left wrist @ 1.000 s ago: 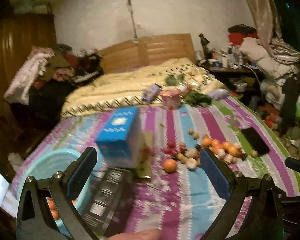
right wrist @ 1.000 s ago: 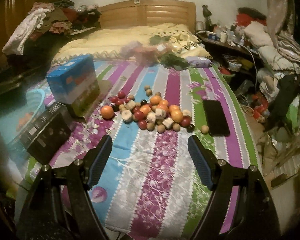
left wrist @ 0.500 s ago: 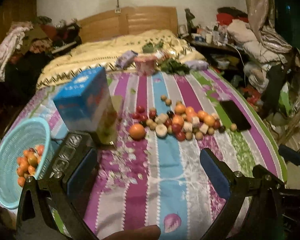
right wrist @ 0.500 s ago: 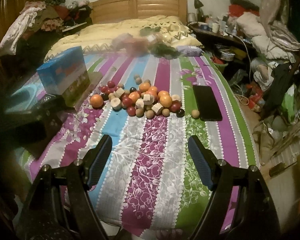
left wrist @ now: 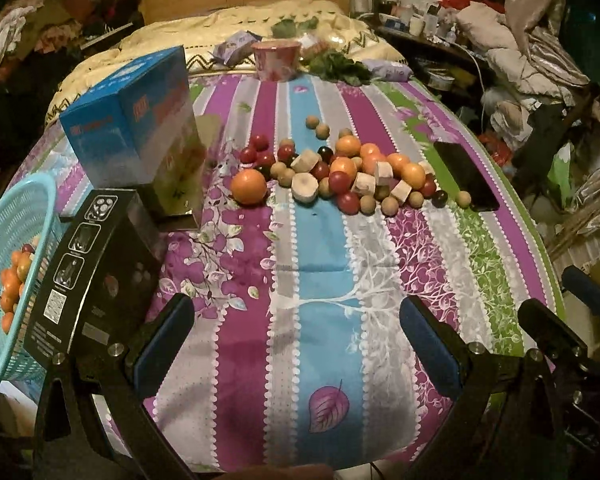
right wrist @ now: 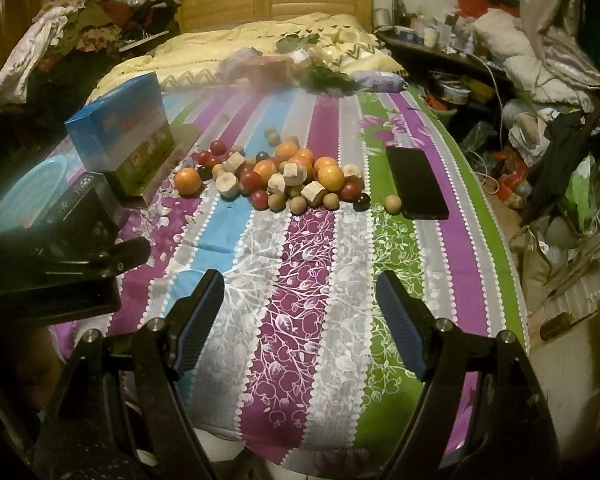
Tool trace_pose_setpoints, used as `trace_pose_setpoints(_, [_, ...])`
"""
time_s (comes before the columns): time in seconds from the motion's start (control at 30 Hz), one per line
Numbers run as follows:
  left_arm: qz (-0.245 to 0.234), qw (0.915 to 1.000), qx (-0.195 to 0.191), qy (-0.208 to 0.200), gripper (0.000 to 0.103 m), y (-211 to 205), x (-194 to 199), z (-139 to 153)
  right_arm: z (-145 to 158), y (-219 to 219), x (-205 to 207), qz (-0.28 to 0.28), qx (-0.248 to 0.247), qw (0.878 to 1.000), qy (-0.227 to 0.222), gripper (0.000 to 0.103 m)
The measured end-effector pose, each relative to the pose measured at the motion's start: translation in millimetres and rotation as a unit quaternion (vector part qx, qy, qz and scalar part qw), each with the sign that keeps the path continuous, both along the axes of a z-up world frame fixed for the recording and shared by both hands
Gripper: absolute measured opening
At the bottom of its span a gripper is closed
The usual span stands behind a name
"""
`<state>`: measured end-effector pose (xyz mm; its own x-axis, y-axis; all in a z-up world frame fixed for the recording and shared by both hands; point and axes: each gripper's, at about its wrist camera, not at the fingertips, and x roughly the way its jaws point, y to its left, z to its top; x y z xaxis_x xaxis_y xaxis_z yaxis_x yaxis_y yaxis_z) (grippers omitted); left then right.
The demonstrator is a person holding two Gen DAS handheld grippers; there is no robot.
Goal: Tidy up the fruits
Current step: 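Move both open tools away from the basket back toward the fruit pile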
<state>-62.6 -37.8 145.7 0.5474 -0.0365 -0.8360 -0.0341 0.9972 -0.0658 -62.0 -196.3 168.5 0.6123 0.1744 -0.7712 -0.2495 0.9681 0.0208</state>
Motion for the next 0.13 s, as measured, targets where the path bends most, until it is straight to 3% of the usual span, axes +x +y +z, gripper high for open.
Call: trace_pose_setpoints(0.13, [-0.004,1.0,-0.005,0.007,0.103,1.8,0.7,-3.9,-1.0,0.9,1.3,0.0,-0.001,1.0,0.0,0.079])
